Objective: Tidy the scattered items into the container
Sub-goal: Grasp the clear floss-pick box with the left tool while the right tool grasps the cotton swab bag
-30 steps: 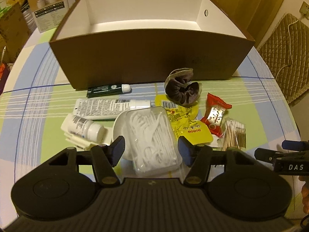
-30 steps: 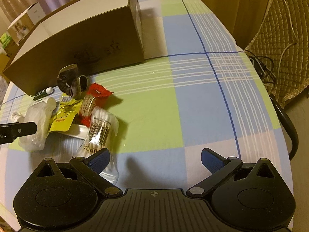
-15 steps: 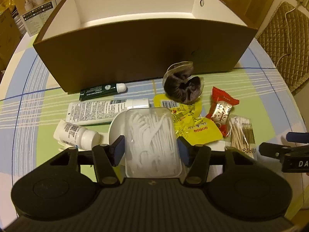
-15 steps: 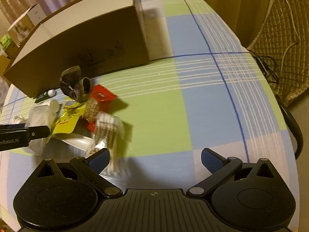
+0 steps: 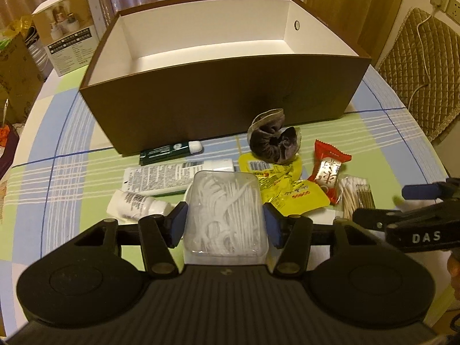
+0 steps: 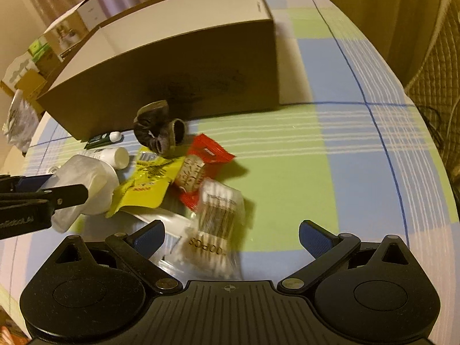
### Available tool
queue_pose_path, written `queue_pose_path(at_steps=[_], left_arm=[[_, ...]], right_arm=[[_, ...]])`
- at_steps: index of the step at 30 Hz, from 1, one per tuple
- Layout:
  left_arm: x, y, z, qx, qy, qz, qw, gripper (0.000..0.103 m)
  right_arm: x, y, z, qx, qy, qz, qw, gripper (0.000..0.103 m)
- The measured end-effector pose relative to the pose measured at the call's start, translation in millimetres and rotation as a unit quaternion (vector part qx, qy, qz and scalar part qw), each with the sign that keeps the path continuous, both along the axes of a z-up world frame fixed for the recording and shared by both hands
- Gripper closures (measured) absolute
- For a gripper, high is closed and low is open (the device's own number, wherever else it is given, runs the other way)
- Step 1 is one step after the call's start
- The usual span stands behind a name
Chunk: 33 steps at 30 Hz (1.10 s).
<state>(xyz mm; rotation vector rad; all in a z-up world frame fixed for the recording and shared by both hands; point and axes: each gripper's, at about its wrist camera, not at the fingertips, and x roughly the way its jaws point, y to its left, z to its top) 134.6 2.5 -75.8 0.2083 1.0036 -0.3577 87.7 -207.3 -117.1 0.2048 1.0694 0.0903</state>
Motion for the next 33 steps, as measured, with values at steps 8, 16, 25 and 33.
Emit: queue_pose_path(at_steps=[8,16,25,33], left_arm=[[-9.2,13.2,9.5,-0.001,-0.016,0.012,0.9998,0.052],[-30.1,28.0,20.3,0.005,-0.033,0.013,0.9994,0.052],[-62.7,51.9,-6.3,0.019,0.008,0.019,0.9996,0.052],[-63.1,55.9,-32.1,0.022,0.027,0.031,0.9989,0.052]], right_arm=[[6.4,12.2,-2.1,-0.003,-0.003,0.023,1.0,0.016],[6.7,22.5,-15.4,-0.016,0.006,0.041,0.999,0.03],[2.0,20.7,-15.0,-0.033,0.018,0.07,0.997,0.062],[-13.0,7.8,-8.2,-0.019,0.027,0.06,0.998,0.026]])
